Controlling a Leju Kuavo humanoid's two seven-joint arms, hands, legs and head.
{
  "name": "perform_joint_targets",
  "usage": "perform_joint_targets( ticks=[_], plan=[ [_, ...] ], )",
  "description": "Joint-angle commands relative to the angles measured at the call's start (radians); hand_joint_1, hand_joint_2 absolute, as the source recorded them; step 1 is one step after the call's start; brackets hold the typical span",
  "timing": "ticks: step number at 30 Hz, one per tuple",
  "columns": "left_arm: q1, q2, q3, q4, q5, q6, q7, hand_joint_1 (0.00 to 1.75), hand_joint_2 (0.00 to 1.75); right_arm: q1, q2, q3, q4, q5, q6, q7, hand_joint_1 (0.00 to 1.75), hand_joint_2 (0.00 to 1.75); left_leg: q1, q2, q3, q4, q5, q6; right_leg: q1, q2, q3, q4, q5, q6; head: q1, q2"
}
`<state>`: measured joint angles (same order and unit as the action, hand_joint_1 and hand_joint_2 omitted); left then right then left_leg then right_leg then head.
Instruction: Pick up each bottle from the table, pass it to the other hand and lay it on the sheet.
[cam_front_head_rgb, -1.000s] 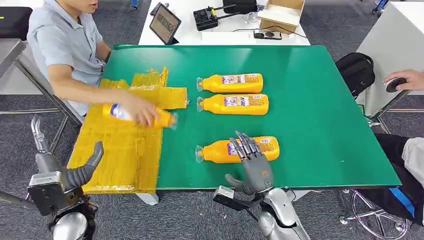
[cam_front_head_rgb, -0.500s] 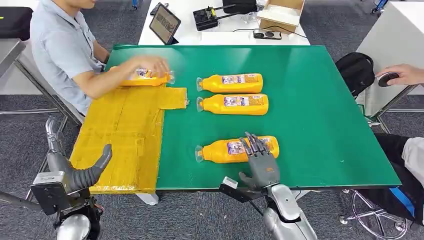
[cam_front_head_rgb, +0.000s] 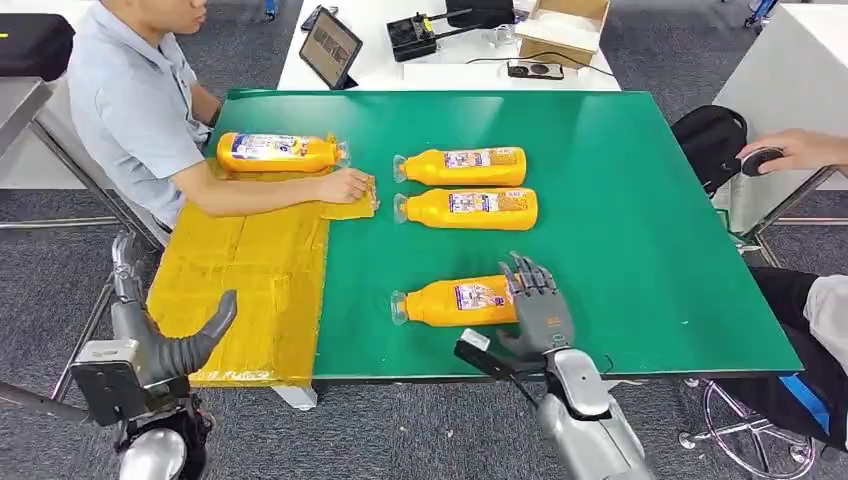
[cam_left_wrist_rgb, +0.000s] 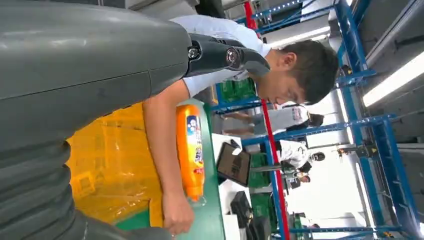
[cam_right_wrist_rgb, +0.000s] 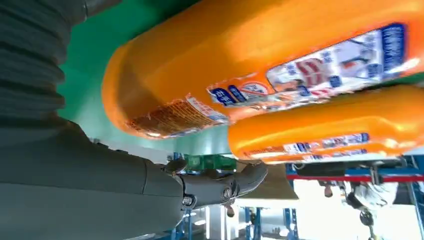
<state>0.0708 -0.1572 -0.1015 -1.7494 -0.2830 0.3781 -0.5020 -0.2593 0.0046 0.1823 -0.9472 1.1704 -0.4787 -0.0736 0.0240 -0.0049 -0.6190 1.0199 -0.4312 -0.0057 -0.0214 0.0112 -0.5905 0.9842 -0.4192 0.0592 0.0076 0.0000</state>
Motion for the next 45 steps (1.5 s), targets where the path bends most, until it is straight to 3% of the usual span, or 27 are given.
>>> perform_joint_targets(
  ticks=[1, 7, 17, 18, 19, 21, 29, 36, 42, 43, 45],
  plan=[
    [-0.036, 0.006, -0.015, 0.063, 0.002, -0.001, 0.006, 0.00, 1.75, -0.073, -0.005, -0.022, 0.140, -0.003, 0.009, 0.001, 0.00, 1.75, -0.001, 0.000, 0.003, -0.001, -0.001, 0.001, 0.000, -0.001, 0.003, -0.001, -0.001, -0.002, 0.000, 0.000],
    [-0.042, 0.017, -0.027, 0.064, -0.001, -0.019, 0.027, 0.00, 1.75, -0.121, -0.010, -0.005, 0.213, 0.019, 0.069, 0.040, 0.00, 1.75, -0.001, 0.001, 0.003, -0.001, 0.000, 0.001, 0.000, -0.001, 0.003, -0.001, 0.000, -0.002, 0.000, 0.000],
    [-0.084, 0.020, -0.049, 0.114, 0.020, -0.057, 0.054, 0.00, 1.75, -0.240, 0.001, 0.002, 0.381, -0.033, 0.182, 0.006, 0.05, 1.75, -0.001, 0.000, 0.004, -0.002, 0.000, 0.002, 0.000, -0.001, 0.004, -0.001, 0.000, -0.002, 0.000, 0.000],
    [-0.086, 0.021, -0.051, 0.116, 0.022, -0.059, 0.056, 0.00, 1.75, -0.248, -0.001, 0.007, 0.396, -0.037, 0.198, 0.004, 0.87, 1.75, 0.000, 0.001, 0.005, -0.002, 0.000, 0.002, 0.000, -0.001, 0.005, -0.001, 0.000, -0.003, 0.000, 0.000],
    [-0.089, 0.023, -0.054, 0.118, 0.023, -0.058, 0.056, 0.00, 1.75, -0.258, -0.003, 0.011, 0.419, -0.047, 0.221, 0.002, 1.40, 1.75, -0.001, 0.001, 0.005, -0.002, 0.000, 0.002, 0.000, -0.001, 0.005, -0.001, 0.000, -0.002, 0.000, 0.000],
    [-0.092, 0.025, -0.054, 0.119, 0.026, -0.060, 0.058, 0.00, 1.75, -0.267, -0.006, 0.018, 0.439, -0.052, 0.234, -0.002, 1.71, 1.75, 0.000, 0.000, 0.007, -0.002, 0.000, 0.002, 0.000, -0.002, 0.007, -0.002, 0.000, -0.003, 0.000, 0.000],
    [-0.100, 0.032, -0.051, 0.128, 0.063, -0.089, 0.070, 0.00, 1.75, -0.293, -0.019, 0.030, 0.515, -0.075, 0.325, 0.015, 1.75, 1.75, 0.000, -0.001, 0.010, -0.002, 0.001, 0.002, 0.001, -0.003, 0.009, -0.003, 0.000, -0.002, 0.000, 0.000],
    [-0.103, 0.034, -0.054, 0.141, 0.095, -0.111, 0.070, 0.00, 1.75, -0.288, -0.019, 0.010, 0.522, -0.171, 0.391, -0.042, 1.75, 1.75, 0.000, -0.002, 0.017, -0.002, 0.000, 0.001, 0.001, -0.003, 0.015, -0.003, 0.000, -0.002, 0.000, 0.000],
    [-0.105, 0.037, -0.068, 0.163, 0.133, -0.125, 0.050, 0.00, 1.75, -0.208, 0.010, -0.112, 0.478, -0.428, 0.478, -0.270, 1.75, 1.75, 0.001, -0.004, 0.022, -0.005, 0.001, 0.002, 0.002, -0.007, 0.014, -0.007, 0.000, -0.004, 0.000, 0.000],
    [-0.096, 0.042, -0.078, 0.161, 0.150, -0.145, 0.047, 0.00, 1.75, -0.172, 0.026, -0.142, 0.422, -0.519, 0.495, -0.371, 1.75, 1.75, 0.001, -0.002, 0.023, -0.003, -0.001, 0.002, 0.002, -0.004, 0.013, -0.006, 0.000, -0.003, 0.000, 0.000],
    [-0.073, 0.038, -0.086, 0.156, 0.168, -0.161, 0.045, 0.00, 1.75, -0.124, 0.044, -0.153, 0.339, -0.603, 0.513, -0.409, 1.75, 1.75, 0.001, -0.001, 0.022, -0.005, -0.001, 0.002, 0.002, -0.003, 0.015, -0.007, 0.001, -0.003, 0.000, 0.000]
  ],
)
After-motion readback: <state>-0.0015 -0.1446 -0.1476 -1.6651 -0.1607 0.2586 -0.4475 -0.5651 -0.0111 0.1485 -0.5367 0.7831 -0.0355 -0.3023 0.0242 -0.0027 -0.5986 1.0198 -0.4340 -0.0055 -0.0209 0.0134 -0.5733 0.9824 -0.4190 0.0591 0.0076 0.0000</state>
